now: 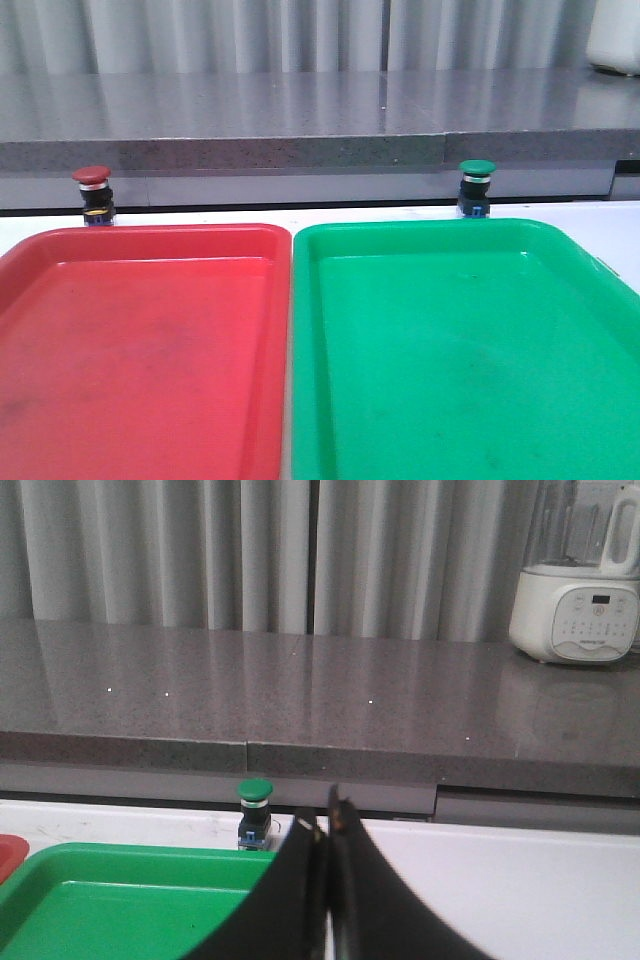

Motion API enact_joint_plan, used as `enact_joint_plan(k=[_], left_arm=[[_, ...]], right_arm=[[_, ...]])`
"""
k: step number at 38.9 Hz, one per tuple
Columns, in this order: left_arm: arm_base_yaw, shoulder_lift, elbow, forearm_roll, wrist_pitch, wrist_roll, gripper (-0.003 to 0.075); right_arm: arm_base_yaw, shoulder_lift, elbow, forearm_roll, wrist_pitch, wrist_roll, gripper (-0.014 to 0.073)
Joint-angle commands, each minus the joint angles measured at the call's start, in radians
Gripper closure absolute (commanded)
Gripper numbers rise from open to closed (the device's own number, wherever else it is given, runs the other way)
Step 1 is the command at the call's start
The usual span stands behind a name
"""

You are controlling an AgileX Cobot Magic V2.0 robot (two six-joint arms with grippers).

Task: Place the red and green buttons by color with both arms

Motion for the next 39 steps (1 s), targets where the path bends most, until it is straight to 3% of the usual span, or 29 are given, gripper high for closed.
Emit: enact_joint_plan(k=[1, 7, 15, 18, 24, 28, 32, 39], left_arm=[[0.001, 0.141, -0.117, 0.017, 0.029, -0.003, 0.074], [0.001, 0.3, -0.203, 0.029, 0.054, -0.003, 0.074], [0.001, 0.335, -0.211, 0.029, 0.044, -0.003, 0.0717], [0.001, 0.335, -0.211, 0.029, 0.043, -0.003, 0.0623], [0.001, 0.335, -0.211, 0.029, 0.043, -0.003, 0.023], [0.001, 0.335, -0.211, 0.029, 0.043, -0.003, 0.0065], [0.001, 0.335, -0.211, 0.029, 0.043, -0.003, 0.0041], [0.001, 0.335, -0.211, 0.029, 0.04, -0.003, 0.0041]], right_arm=[[-0.006, 0.135, -0.131, -0.009, 0.003, -0.001, 0.0654], [-0.006, 0.321, -0.253, -0.009, 0.042, -0.001, 0.065], [-0.006, 0.381, -0.275, -0.009, 0.028, -0.001, 0.0634], [-0.006, 0.381, -0.275, -0.009, 0.028, -0.001, 0.0547], [-0.006, 0.381, -0.275, -0.009, 0.03, -0.001, 0.0243], [-0.006, 0.381, -0.275, -0.009, 0.031, -0.001, 0.007], [-0.006, 0.381, -0.275, -0.009, 0.04, -0.001, -0.0029], [-0.006, 0.381, -0.275, -0.009, 0.04, -0.001, -0.0036]])
